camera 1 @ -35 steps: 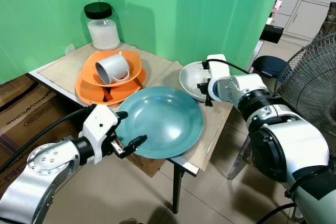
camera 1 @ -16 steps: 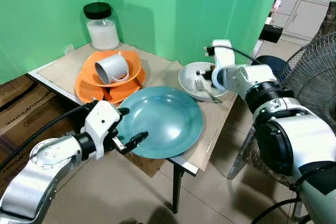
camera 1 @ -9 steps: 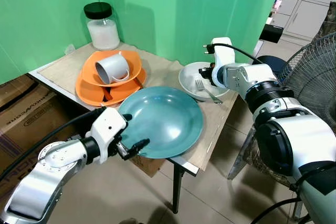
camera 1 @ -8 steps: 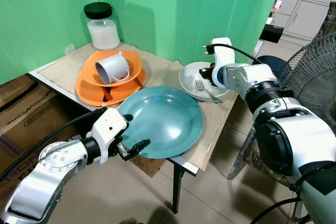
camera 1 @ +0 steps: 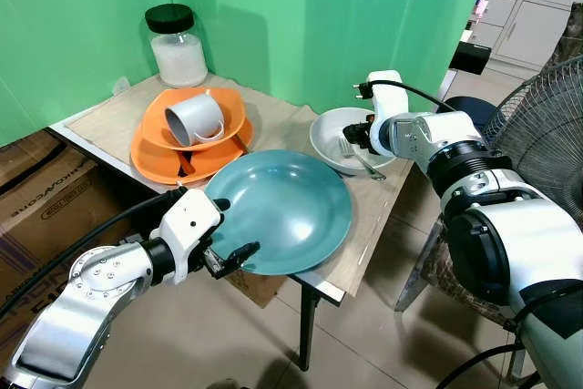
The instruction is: Setting the table
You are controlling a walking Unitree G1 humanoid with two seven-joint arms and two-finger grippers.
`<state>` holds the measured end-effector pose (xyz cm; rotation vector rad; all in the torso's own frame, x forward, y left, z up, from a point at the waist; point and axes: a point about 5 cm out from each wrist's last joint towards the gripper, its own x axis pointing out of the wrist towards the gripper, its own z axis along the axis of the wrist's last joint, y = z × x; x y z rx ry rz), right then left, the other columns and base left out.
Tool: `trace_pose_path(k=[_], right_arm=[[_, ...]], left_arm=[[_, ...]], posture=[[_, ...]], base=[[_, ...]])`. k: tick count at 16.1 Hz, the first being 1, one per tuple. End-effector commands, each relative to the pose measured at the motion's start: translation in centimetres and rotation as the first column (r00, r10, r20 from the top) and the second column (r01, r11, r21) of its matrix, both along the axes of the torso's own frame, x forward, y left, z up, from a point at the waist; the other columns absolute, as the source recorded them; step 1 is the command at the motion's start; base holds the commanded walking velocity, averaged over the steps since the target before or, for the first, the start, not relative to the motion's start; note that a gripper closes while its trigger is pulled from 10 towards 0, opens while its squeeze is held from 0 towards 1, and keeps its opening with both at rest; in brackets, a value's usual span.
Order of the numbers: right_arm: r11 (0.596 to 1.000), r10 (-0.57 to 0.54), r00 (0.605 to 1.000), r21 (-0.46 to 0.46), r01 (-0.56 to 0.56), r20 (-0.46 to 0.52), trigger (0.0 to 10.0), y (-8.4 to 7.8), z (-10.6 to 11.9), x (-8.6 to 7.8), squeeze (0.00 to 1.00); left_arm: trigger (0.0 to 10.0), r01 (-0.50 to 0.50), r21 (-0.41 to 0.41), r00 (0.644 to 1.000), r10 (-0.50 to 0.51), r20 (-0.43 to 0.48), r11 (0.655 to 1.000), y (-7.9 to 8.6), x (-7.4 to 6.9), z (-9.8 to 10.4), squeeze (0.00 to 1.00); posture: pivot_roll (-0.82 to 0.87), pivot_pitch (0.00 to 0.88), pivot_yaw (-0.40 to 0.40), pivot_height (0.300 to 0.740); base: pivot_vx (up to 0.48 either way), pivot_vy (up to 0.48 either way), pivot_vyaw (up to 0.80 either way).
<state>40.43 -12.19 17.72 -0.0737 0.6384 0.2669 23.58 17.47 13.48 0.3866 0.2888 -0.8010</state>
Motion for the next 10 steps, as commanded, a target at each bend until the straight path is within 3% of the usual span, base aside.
trace_pose_path(k=[1, 2, 3, 4, 5, 6, 10], right_arm=[[1.000, 0.000, 1.000, -0.021, -0.001, -0.028, 10.0, -0.5, -0.4, -0.2, 1.00], [0.999, 0.000, 0.999, -0.049, -0.003, -0.054, 10.0, -0.6, -0.7, -0.4, 1.00], [0.997, 0.008, 0.997, -0.073, -0.013, -0.074, 10.0, -0.7, -1.1, -0.5, 0.78], [0.997, 0.011, 0.997, -0.076, -0.017, -0.075, 10.0, -0.7, -1.1, -0.6, 0.78], [0.996, 0.016, 0.996, -0.084, -0.023, -0.086, 10.0, -0.8, -1.3, -0.6, 0.23], [0.995, 0.021, 0.995, -0.098, -0.031, -0.094, 10.0, -0.9, -1.4, -0.7, 0.00], [0.989, 0.043, 0.985, -0.131, -0.066, -0.170, 10.0, -1.3, -2.6, -1.4, 0.00]], left_arm=[[10.0, 0.021, 0.007, 1.000, -0.021, 0.012, 1.000, -0.3, 0.2, 0.2, 0.00], [10.0, 0.024, 0.005, 1.000, -0.024, 0.013, 1.000, -0.4, 0.2, 0.2, 0.00], [10.0, 0.026, 0.003, 1.000, -0.026, 0.015, 1.000, -0.4, 0.3, 0.3, 0.00], [10.0, 0.026, 0.003, 1.000, -0.026, 0.015, 1.000, -0.5, 0.3, 0.3, 0.00], [10.0, 0.027, 0.002, 1.000, -0.027, 0.014, 1.000, -0.5, 0.3, 0.2, 0.00], [10.0, 0.026, 0.002, 1.000, -0.026, 0.014, 1.000, -0.5, 0.3, 0.2, 0.00], [10.0, 0.023, 0.000, 1.000, -0.023, 0.014, 1.000, -0.4, 0.3, 0.2, 0.00]], posture=[[0.05, 0.000, 0.011, 0.740], [0.04, 0.000, 0.012, 0.740], [0.04, 0.000, 0.011, 0.740], [0.04, 0.000, 0.010, 0.740], [0.04, 0.000, 0.008, 0.740], [0.04, 0.000, 0.007, 0.740], [0.04, 0.000, 0.002, 0.740]], base=[[0.000, 0.000, 0.00], [0.000, 0.000, 0.00], [0.000, 0.000, 0.00], [0.000, 0.000, 0.00], [0.000, 0.000, 0.00], [0.000, 0.000, 0.00], [0.000, 0.000, 0.00]])
